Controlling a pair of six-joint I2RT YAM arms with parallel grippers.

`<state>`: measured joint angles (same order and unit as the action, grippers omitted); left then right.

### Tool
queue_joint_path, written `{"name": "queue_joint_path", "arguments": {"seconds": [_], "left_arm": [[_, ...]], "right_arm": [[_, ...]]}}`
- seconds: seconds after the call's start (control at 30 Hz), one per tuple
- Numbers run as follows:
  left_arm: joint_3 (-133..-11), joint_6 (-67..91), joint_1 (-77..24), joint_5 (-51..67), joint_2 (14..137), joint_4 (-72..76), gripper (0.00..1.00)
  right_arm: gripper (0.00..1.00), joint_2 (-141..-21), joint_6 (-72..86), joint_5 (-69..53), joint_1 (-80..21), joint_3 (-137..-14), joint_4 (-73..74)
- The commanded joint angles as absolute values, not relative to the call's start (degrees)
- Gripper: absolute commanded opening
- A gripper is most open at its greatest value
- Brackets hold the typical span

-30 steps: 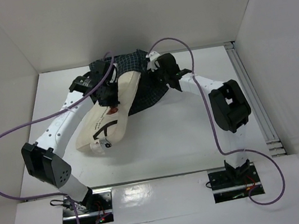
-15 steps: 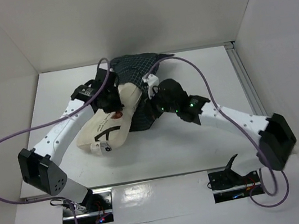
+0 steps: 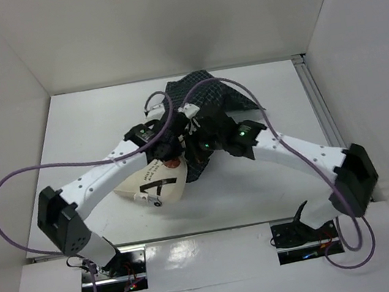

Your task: Put the pillow into the pillowcase

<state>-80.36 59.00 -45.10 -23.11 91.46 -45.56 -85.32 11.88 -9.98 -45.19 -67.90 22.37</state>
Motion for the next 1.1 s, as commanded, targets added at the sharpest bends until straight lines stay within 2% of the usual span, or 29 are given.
{"name": "queue_joint_path", "arguments": {"seconds": [0.0,0.13,0.27,0.37,0.53,0.6,0.63,0.67,0.7,0.73,0.77,0.83,0.93,1.03,1.07], "left_arm": [[-86.66,64.94,-46.57,-28.73,84.29,-43.41,0.00],[-86.66,68.81,-47.20,-29.27,88.93,-41.67,0.00],[-87.97,74.16,-47.81,-29.79,98.33,-38.33,0.00],[-92.89,76.36,-52.72,-33.38,106.13,-40.15,0.00],[-97.11,75.07,-55.98,-32.62,110.74,-41.92,0.00],[-97.12,71.12,-55.99,-32.61,109.61,-44.02,0.11],[-97.12,69.54,-55.99,-32.00,108.47,-44.03,0.19],[-97.12,65.08,-55.99,-31.99,107.15,-44.82,0.55],[-97.12,62.95,-55.99,-31.99,105.75,-44.82,0.72],[-96.60,61.10,-55.38,-31.99,102.69,-45.96,0.80],[-95.46,59.43,-53.63,-31.99,101.00,-45.97,0.88],[-93.96,56.00,-50.12,-30.77,98.01,-45.97,0.94],[-88.70,51.17,-40.54,-27.17,95.10,-42.38,0.84],[-83.68,47.82,-31.05,-23.39,96.14,-36.83,0.81],[-82.98,47.81,-27.28,-22.86,97.37,-36.83,0.80]], "right_arm": [[0.00,-72.62,12.12,-12.31,-49.66,-70.51,21.01],[0.00,-64.26,15.55,-13.44,-44.66,-54.11,19.51],[0.00,-58.83,20.19,-22.91,-41.66,-40.39,15.30],[0.00,-53.29,22.49,-21.37,-42.28,-36.83,16.60],[0.00,-48.44,22.50,-13.82,-39.47,-39.19,29.25],[0.01,-47.12,24.43,-12.48,-38.14,-41.22,33.73],[0.09,-46.59,25.04,-12.48,-37.36,-41.22,34.79],[0.41,-46.06,26.88,-10.31,-36.40,-42.87,36.11],[0.56,-46.05,26.89,-10.28,-36.39,-42.89,36.99],[0.71,-45.53,27.50,-10.28,-35.69,-43.59,37.87],[0.81,-45.53,28.12,-8.54,-35.68,-44.46,37.88],[0.89,-46.40,28.12,-7.21,-35.68,-45.61,38.41],[0.89,-51.75,28.73,-3.88,-36.29,-49.30,38.41],[0.73,-58.08,31.11,-1.67,-39.18,-51.85,33.25],[0.63,-60.10,31.90,-0.80,-40.42,-52.46,31.92]]}}
